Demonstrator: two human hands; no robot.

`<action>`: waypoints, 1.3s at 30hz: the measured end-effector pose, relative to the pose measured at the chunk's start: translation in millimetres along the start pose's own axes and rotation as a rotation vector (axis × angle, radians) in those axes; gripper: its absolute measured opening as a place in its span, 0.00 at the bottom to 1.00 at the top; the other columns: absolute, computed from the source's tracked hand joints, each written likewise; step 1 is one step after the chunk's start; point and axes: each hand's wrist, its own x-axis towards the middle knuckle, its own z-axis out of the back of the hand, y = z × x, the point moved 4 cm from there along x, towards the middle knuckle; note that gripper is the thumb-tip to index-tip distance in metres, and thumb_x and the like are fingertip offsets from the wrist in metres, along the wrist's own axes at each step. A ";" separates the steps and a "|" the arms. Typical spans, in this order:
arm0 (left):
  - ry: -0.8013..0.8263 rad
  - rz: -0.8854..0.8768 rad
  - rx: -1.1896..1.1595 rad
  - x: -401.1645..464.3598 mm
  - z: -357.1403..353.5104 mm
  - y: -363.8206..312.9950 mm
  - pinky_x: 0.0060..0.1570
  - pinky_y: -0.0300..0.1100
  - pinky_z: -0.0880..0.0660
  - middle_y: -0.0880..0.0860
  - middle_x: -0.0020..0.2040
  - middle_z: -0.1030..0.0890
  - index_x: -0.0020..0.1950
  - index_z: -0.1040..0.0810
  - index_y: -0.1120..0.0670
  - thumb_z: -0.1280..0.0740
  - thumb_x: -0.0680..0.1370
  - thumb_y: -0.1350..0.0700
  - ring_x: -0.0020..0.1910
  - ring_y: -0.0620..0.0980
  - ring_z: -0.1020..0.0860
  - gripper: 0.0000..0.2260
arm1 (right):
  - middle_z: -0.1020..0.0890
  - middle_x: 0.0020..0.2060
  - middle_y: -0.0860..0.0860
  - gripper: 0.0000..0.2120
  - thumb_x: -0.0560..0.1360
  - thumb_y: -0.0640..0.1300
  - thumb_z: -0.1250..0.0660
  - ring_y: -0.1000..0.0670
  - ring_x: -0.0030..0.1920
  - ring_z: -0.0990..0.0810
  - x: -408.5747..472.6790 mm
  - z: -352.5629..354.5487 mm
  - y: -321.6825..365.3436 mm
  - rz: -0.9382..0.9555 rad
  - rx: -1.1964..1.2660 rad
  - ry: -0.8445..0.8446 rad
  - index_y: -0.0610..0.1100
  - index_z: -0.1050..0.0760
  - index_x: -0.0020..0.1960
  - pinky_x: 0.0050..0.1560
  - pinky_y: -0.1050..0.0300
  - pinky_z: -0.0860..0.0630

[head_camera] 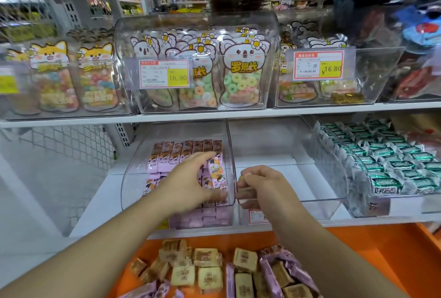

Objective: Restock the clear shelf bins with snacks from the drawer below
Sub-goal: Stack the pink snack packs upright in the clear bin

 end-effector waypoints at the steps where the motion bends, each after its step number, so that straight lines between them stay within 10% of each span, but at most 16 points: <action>1: 0.029 0.005 -0.012 3.8 -3.9 4.5 0.72 0.41 0.35 0.35 0.76 0.37 0.80 0.38 0.37 0.19 0.68 0.39 0.73 0.39 0.35 0.45 | 0.15 0.45 0.44 0.07 0.82 0.37 0.38 0.45 0.43 0.14 1.0 1.5 -1.3 -0.002 0.005 -0.006 0.42 0.21 0.54 0.52 0.42 0.17; 11: 0.320 0.032 -0.024 23.6 -40.2 46.4 0.80 0.45 0.42 0.36 0.81 0.43 0.81 0.39 0.34 0.26 0.75 0.37 0.79 0.40 0.40 0.37 | 0.15 0.43 0.44 0.07 0.83 0.37 0.39 0.45 0.43 0.17 9.4 3.0 -7.2 -0.006 -0.006 -0.028 0.41 0.22 0.53 0.51 0.42 0.17; 25: 0.214 0.013 0.028 18.6 -34.8 52.0 0.80 0.54 0.42 0.34 0.81 0.42 0.80 0.42 0.32 0.33 0.70 0.25 0.81 0.43 0.42 0.40 | 0.14 0.45 0.43 0.07 0.82 0.37 0.38 0.44 0.45 0.16 8.4 6.0 -10.0 -0.006 -0.040 -0.027 0.41 0.21 0.53 0.50 0.44 0.18; 33: -0.124 -0.109 -0.031 -55.4 -11.0 -11.5 0.68 0.33 0.35 0.33 0.70 0.28 0.74 0.27 0.38 0.30 0.80 0.42 0.70 0.33 0.32 0.22 | 0.15 0.46 0.37 0.08 0.83 0.37 0.37 0.43 0.43 0.15 -16.1 18.6 -7.4 0.041 -0.081 0.050 0.35 0.20 0.54 0.47 0.45 0.17; 39: -0.041 -0.043 -0.205 -124.9 -75.9 -14.5 0.55 0.26 0.31 0.37 0.60 0.22 0.66 0.21 0.41 0.27 0.79 0.49 0.58 0.33 0.25 0.15 | 0.13 0.44 0.42 0.08 0.82 0.40 0.34 0.45 0.42 0.15 -38.7 30.9 -57.8 -0.048 -0.321 0.178 0.35 0.20 0.53 0.47 0.47 0.20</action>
